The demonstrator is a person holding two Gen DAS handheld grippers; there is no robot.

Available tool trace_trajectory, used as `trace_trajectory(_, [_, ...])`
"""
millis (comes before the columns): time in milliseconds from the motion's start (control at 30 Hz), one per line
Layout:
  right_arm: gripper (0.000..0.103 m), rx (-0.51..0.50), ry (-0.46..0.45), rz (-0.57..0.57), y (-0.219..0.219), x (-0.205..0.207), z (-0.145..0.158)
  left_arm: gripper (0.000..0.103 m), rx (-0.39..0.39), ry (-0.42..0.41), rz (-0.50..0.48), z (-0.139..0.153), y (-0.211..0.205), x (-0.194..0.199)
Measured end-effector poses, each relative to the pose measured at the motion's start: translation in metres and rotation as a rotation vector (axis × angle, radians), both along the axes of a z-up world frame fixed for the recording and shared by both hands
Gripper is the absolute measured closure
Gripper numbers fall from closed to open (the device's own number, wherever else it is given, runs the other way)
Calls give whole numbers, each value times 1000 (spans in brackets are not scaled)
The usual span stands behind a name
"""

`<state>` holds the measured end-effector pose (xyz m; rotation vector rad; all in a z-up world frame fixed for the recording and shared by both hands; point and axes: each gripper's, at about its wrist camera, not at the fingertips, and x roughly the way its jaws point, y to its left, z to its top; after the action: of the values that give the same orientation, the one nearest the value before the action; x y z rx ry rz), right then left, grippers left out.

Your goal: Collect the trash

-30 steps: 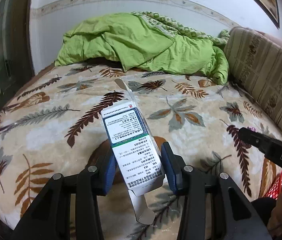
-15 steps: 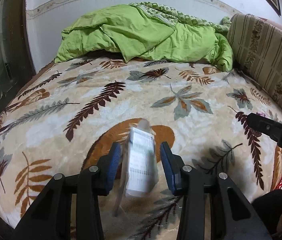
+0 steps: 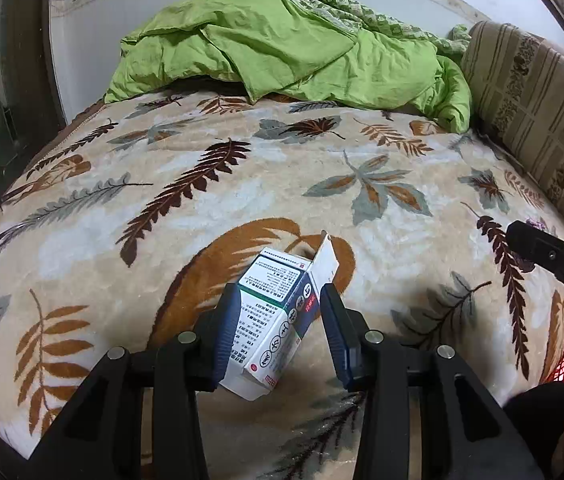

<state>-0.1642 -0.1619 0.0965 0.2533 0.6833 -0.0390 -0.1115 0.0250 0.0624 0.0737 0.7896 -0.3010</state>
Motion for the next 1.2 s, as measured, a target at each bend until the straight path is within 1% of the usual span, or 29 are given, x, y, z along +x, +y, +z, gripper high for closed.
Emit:
trace_trajectory(100, [77,5,0,2,0,1,0,63,15,-3,1,-1,-1,1])
trace_trajectory(200, [77,6,0,4,0,1,0,61,37,-5,5,-3,-3,4])
trace_trajectory(300, [77,7,-1,4,0,1,0,53,34,0,20,-3,-1,7])
trace_trajectory(433, [77,8,-1,2,0,0,0,43,11,45,45,-8,7,15])
trace_trajectory(533, [77,6,1,4,-1,0,0,38,-17,93,61,-14,14,23])
trace_trajectory(600, [77,6,-2,4,-1,0,0,37,-34,107,66,-16,17,26])
trace_trajectory(667, [77,9,-4,6,-1,0,0,32,-28,121,65,-18,16,30])
trace_trajectory(867, [77,18,-6,3,-2,0,0,31,-55,148,56,-20,19,32])
trace_trajectory(1033, [77,25,-10,7,-1,1,-1,31,18,123,39,-22,8,29])
trace_trajectory(1133, [77,27,-11,5,0,0,-1,31,33,179,44,-32,7,37])
trace_trajectory(1200, [77,27,-10,6,-1,0,-1,31,47,158,48,-31,5,35])
